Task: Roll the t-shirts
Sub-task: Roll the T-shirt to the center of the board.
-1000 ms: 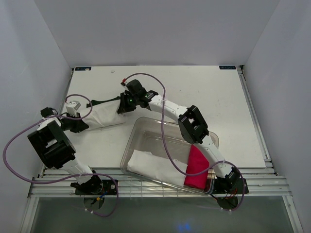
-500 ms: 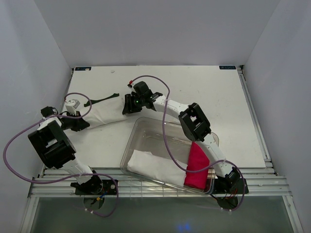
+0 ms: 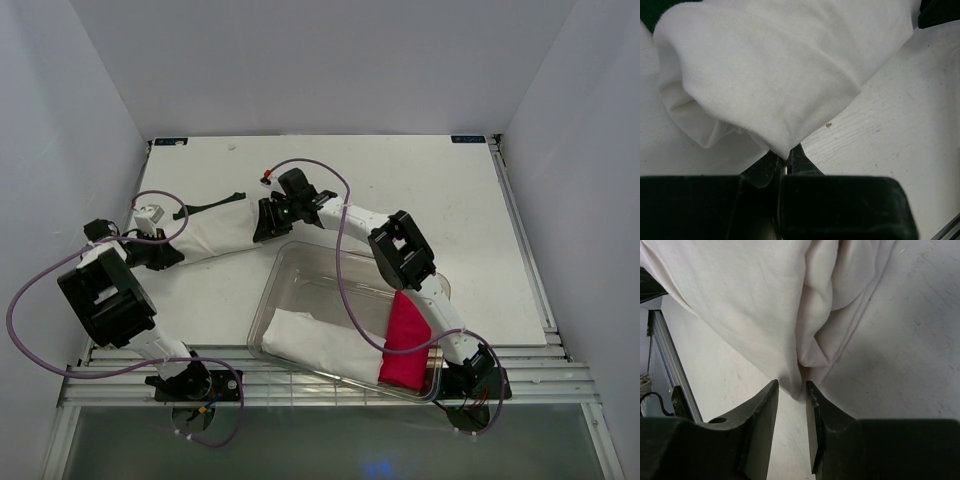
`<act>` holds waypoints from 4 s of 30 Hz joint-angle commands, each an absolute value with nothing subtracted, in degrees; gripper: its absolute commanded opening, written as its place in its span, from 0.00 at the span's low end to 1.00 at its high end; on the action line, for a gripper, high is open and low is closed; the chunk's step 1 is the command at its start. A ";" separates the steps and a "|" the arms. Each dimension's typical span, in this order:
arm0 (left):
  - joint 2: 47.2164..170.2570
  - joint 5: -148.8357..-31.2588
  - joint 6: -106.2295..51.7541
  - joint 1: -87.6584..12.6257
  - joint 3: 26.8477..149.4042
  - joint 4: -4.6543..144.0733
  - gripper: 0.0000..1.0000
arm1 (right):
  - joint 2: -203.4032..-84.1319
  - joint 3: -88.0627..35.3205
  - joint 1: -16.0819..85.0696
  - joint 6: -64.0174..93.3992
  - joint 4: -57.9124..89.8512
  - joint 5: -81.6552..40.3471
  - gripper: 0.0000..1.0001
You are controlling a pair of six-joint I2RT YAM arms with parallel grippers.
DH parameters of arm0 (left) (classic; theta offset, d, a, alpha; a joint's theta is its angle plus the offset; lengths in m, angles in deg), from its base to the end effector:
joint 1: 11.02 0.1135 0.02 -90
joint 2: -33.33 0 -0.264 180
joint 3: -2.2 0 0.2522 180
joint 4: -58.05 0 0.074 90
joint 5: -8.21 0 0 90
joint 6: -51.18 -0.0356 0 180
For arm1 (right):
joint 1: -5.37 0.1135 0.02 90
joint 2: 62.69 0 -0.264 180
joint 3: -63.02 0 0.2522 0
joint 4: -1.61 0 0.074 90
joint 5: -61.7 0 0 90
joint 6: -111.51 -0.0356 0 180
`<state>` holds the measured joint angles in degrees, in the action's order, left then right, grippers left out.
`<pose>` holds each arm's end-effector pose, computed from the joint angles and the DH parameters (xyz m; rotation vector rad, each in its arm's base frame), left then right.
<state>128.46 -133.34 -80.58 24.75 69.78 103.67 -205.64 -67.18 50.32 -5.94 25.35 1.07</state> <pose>0.2557 0.1498 0.1678 0.2822 2.2716 -0.6482 0.3848 0.4088 0.1544 -0.6762 2.3159 1.2180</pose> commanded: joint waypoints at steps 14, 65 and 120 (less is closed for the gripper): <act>127.19 -130.84 -86.01 24.75 73.17 106.79 0.00 | -202.79 -68.78 49.49 -7.50 22.05 0.88 0.08; 133.61 -127.13 -102.80 27.12 84.06 126.21 0.53 | -198.13 -64.20 48.70 -4.42 20.03 3.70 0.23; 127.55 -126.96 -77.40 29.85 82.84 125.68 0.00 | -192.85 -52.25 52.39 -20.68 17.39 11.51 0.08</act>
<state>129.86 -128.55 -70.85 28.90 80.34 117.37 -195.65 -53.08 53.35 -20.16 13.51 7.04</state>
